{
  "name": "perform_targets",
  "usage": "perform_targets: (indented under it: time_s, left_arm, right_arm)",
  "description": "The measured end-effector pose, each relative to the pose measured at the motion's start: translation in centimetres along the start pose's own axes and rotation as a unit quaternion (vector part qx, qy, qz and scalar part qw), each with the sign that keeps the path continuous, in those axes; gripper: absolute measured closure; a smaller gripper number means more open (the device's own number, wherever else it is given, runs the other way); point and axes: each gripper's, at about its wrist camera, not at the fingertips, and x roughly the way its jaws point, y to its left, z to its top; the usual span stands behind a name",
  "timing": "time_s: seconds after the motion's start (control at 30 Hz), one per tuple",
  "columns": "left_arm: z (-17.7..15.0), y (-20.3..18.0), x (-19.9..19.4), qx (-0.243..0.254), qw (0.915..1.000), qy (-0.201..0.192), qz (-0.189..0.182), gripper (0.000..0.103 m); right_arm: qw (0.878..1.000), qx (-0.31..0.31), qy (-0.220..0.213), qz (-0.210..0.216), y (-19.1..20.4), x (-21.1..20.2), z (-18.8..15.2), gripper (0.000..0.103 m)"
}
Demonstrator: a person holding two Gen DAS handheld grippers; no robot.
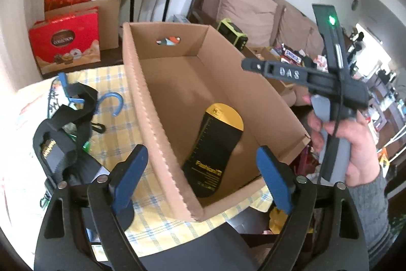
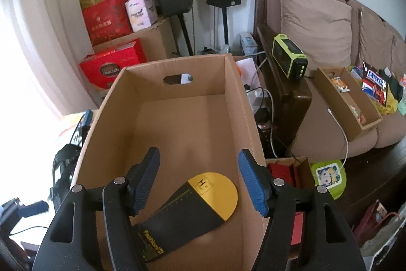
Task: Organize objects
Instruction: 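Lower the insole into the box and open the left gripper, then move the left gripper back toward the black insole on the table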
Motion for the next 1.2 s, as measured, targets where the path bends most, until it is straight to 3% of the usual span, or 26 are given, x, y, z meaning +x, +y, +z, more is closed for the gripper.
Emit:
perform_targets:
  time_s: [0.23, 0.33, 0.6, 0.83, 1.2]
  left_arm:
    - [-0.2, 1.3, -1.3, -0.004, 0.9995, -0.024, 0.019, 0.014]
    - [-0.3, 2.2, -2.1, -0.008, 0.9981, -0.044, 0.042, 0.005]
    - [-0.8, 4.9, -3.5, -0.031, 0.9950, -0.060, 0.074, 0.002]
    - [-1.4, 7.6, -4.9, -0.054, 0.9912, -0.065, 0.102, 0.000]
    - [-2.3, 10.0, -6.9, -0.047, 0.9839, -0.070, 0.158, 0.000]
  right_arm:
    - [1.000, -0.008, 0.004, 0.002, 1.6, -1.3, -1.9, 0.023]
    - [1.000, -0.021, 0.002, 0.004, 2.6, -2.1, -2.8, 0.021]
    - [0.999, -0.046, -0.004, 0.008, 5.4, -3.4, -4.2, 0.018]
    - [0.998, -0.059, -0.018, 0.017, 7.7, -4.6, -4.9, 0.002]
    - [0.997, -0.070, -0.023, 0.036, 11.0, -5.4, -5.6, 0.001]
